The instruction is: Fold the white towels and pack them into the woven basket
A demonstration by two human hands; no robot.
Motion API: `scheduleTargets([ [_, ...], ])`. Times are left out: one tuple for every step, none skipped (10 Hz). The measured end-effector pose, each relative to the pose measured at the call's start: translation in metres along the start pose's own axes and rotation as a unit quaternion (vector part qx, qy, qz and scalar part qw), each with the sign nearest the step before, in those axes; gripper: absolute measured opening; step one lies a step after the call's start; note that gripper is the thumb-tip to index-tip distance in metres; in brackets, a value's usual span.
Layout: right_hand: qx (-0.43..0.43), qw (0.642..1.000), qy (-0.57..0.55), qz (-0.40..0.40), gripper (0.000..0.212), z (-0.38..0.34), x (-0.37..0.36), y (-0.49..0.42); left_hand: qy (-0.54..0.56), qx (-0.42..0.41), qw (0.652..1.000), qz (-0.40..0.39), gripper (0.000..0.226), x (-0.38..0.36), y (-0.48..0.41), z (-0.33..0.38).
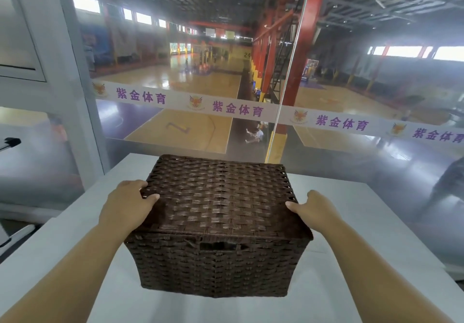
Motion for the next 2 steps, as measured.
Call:
scheduleTargets([
  [0.045,0.998,-0.018,0.029,0.067,-0.006,0.025,0.012,0.017,-0.024,0.999,0.033,0.043,0.015,0.004,0.013],
  [0.110,0.985,-0.111,0.074,0.049,-0.007,0.061,0.042,0.077,-0.080,0.989,0.101,0.019,0.036,0.025,0.033],
])
Point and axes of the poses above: each hand's wrist, its own y-axis away from the middle knuckle, its own x-axis out of the back of the hand, z = x × y, the point moved 2 cm from there along -y, towards the middle knuckle, and after that the axes turned 12 degrees about -y, right-handed, at the moved point
